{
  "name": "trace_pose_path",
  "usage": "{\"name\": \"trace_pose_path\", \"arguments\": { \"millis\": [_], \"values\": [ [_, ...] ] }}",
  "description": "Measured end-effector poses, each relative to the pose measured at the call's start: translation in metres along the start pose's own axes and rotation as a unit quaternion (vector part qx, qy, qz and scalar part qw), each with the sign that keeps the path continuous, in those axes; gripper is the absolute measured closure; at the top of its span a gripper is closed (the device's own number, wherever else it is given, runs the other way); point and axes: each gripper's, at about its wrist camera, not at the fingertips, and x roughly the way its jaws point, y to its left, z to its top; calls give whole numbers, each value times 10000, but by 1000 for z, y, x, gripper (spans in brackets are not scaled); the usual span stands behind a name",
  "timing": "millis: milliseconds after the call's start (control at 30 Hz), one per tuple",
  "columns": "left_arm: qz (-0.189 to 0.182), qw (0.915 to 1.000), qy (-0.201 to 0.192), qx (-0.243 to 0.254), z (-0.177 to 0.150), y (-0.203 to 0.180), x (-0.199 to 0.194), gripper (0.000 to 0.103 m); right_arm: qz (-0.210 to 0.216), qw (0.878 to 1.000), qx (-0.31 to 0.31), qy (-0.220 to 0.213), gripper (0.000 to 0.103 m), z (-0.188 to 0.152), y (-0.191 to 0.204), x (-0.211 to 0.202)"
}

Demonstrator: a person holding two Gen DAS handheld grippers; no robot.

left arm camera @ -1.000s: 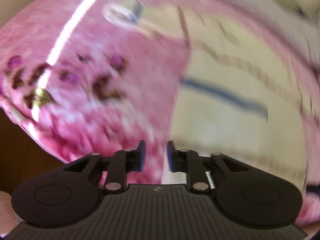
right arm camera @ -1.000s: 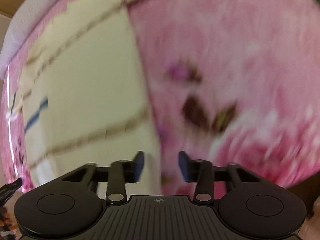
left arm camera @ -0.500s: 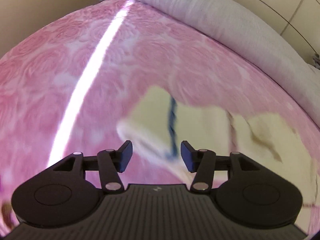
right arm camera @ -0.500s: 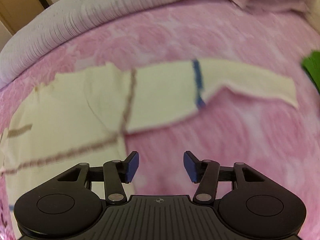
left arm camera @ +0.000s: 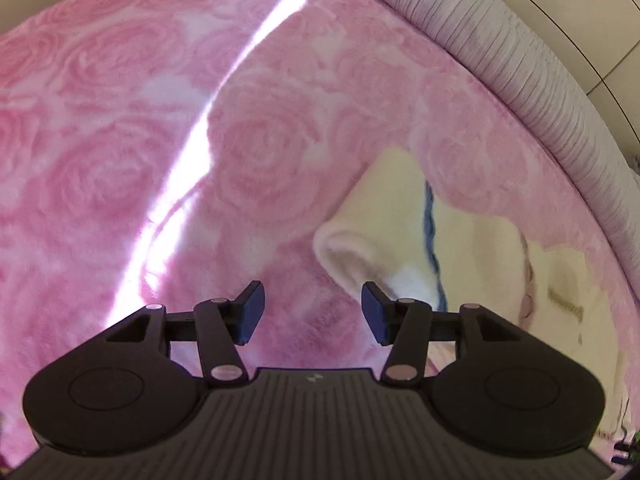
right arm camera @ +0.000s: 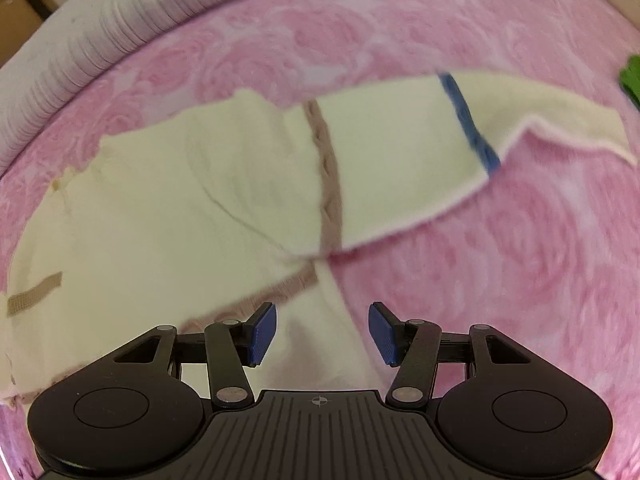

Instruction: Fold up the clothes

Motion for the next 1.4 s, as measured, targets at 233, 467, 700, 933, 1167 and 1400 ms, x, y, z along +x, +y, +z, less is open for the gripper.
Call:
{"name": "trace_pose_path", "arguments": {
  "millis": [233, 467, 700, 933, 1167, 1400],
  "values": [
    [540, 9884, -853, 1137, 7, -43, 6, 96, -179, 9997, 73, 148, 48, -7, -6, 11],
    [2248, 8382, -2108, 4499, -2, -117, -49, 92, -17, 10000, -94, 26, 48, 3, -7, 2],
    [3990, 8244, 816, 3931, -33, -22, -11, 81, 65, 9999, -141, -12, 48, 12, -19, -6],
    [1393, 9405, -208, 3092, -20, -109, -36, 61, 100, 9973, -676, -252, 48, 44, -26, -10],
    [-1366, 9354, 375, 3241, 6, -236, 40, 56, 747, 9810, -1649, -700, 48, 108, 7, 7],
    [-1643, 9200, 822, 3461, 12, -298, 118, 54, 1138, 9633, -2358, -585, 47, 141, 50, 64]
  ]
}}
